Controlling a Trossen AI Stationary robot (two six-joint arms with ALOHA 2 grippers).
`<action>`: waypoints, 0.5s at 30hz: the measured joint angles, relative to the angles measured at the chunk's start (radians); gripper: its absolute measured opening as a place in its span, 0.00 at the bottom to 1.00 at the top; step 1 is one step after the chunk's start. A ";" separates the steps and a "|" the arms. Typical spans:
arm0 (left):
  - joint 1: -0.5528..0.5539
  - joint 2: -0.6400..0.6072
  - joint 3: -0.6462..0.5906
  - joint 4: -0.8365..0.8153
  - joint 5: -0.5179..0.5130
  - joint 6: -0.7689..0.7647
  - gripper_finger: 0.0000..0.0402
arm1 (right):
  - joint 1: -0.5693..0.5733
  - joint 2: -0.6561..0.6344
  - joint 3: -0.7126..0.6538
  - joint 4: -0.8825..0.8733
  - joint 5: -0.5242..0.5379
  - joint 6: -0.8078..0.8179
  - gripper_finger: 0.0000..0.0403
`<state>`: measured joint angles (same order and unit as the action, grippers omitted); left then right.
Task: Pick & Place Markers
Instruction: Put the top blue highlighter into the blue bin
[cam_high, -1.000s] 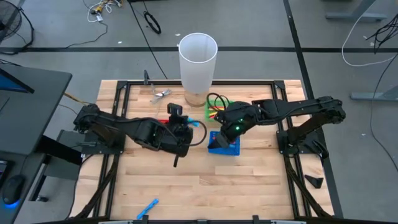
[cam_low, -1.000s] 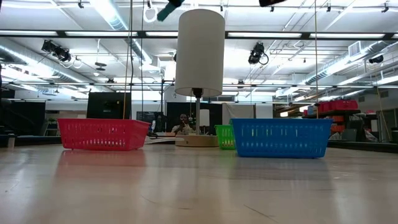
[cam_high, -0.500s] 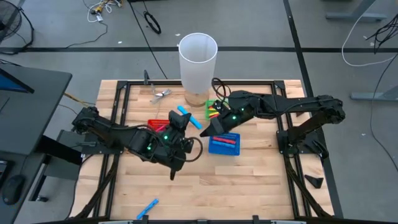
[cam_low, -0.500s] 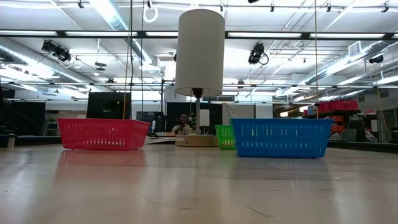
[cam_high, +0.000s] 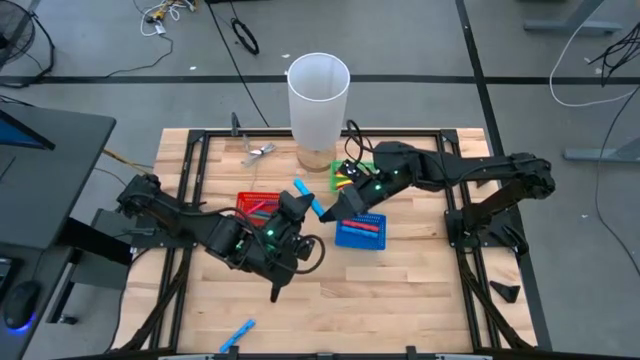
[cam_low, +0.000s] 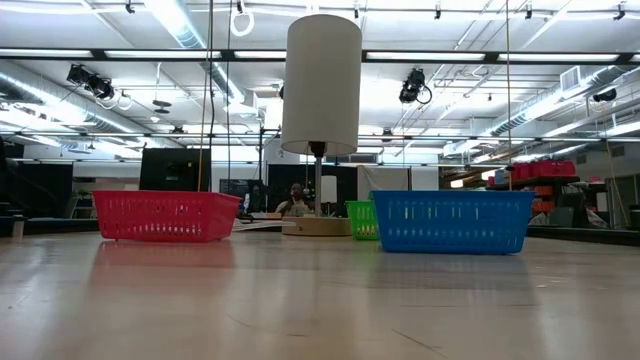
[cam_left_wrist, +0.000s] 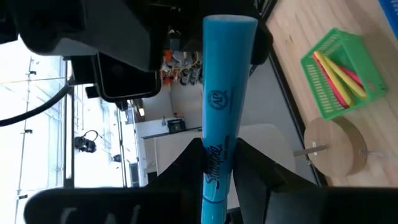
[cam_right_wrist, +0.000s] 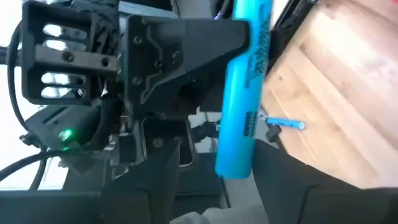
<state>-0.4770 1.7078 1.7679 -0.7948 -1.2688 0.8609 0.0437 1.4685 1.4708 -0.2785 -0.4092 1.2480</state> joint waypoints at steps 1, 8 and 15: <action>0.000 0.003 0.001 0.004 0.002 -0.001 0.16 | 0.000 0.000 0.000 -0.002 -0.002 0.001 0.49; 0.002 0.015 0.001 0.019 0.015 -0.003 0.16 | 0.000 0.001 0.000 -0.027 -0.006 0.001 0.46; 0.002 0.015 0.000 0.048 0.023 -0.001 0.16 | 0.000 0.001 0.000 -0.033 0.010 -0.009 0.35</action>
<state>-0.4747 1.7226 1.7683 -0.7471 -1.2453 0.8600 0.0441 1.4693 1.4704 -0.3118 -0.3992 1.2386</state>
